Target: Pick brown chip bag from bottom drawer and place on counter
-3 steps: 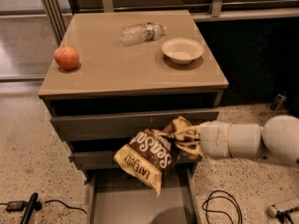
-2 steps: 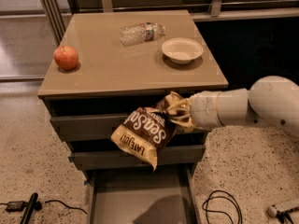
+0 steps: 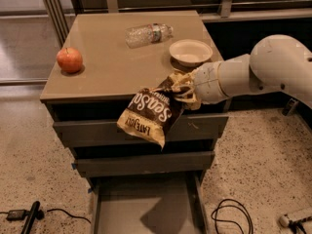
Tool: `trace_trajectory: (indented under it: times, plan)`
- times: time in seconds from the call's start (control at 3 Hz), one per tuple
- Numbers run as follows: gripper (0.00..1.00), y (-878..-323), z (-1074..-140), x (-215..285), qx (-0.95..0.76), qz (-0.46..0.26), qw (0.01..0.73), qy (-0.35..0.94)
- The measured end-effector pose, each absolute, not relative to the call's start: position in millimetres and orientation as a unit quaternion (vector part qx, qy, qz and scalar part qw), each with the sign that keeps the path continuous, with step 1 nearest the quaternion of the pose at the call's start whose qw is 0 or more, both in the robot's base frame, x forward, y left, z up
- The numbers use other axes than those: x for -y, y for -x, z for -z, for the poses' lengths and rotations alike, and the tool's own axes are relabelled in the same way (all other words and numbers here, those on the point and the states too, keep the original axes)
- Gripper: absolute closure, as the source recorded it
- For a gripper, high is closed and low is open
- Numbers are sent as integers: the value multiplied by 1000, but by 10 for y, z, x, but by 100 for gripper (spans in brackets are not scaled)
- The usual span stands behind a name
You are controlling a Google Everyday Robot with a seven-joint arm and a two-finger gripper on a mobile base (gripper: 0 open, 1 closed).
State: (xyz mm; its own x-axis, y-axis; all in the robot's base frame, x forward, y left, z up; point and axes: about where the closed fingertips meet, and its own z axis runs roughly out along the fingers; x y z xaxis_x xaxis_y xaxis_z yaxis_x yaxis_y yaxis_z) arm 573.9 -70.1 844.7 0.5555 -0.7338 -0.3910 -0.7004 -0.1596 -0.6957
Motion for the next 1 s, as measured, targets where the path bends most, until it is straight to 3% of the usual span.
trace_trajectory:
  times: [1.0]
  plan:
    - [100, -6186, -9057, 649, -433, 56, 450, 779]
